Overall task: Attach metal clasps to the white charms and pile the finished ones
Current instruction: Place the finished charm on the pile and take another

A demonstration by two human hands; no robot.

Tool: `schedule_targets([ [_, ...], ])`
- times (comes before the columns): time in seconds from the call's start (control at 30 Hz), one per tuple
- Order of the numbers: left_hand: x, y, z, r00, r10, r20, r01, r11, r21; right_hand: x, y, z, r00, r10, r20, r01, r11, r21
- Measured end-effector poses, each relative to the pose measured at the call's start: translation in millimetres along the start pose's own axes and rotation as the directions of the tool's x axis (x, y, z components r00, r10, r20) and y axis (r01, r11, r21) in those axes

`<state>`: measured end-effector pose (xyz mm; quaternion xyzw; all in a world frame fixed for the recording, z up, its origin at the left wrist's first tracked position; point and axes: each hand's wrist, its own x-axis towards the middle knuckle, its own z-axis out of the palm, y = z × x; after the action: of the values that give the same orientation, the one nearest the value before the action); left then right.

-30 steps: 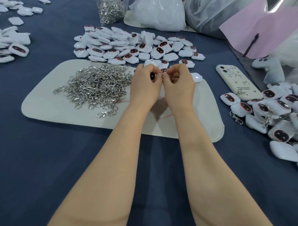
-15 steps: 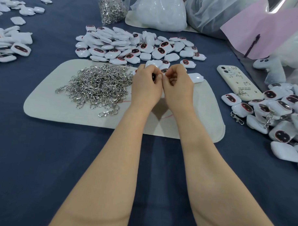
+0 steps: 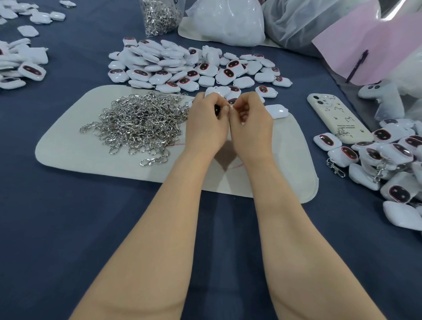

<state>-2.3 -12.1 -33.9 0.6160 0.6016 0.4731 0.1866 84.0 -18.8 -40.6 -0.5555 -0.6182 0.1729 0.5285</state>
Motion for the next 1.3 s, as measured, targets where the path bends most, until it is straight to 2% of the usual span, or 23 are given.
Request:
schedule_targets([
  [0.17, -0.9, 2.9, 3.2, 0.999, 0.034, 0.035, -0.033, 0.999, -0.013, 3.0, 0.9, -2.0, 0.984, 0.171, -0.047, -0.163, 0.977, 0.140],
  [0.3, -0.6, 1.9, 2.1, 0.998, 0.049, 0.040, -0.048, 0.999, -0.012, 6.2, 0.3, -2.7, 0.967, 0.256, -0.017, -0.246, 0.944, 0.222],
  [0.67, -0.4, 3.0, -2.9, 0.996, 0.090, 0.025, -0.091, 0.995, 0.043, 2.5, -0.3, -0.4, 0.994, 0.111, 0.008, -0.111, 0.994, -0.016],
  [1.13, -2.6, 3.0, -2.9, 0.994, 0.056, 0.097, -0.069, 0.988, 0.139, 2.8, -1.4, -0.6, 0.998, 0.066, 0.010, -0.066, 0.997, 0.028],
  [1.3, -1.4, 1.1, -0.7, 0.996, 0.039, 0.082, -0.046, 0.996, 0.078, 4.5, -0.7, -1.9, 0.992, 0.123, -0.019, -0.121, 0.990, 0.068],
])
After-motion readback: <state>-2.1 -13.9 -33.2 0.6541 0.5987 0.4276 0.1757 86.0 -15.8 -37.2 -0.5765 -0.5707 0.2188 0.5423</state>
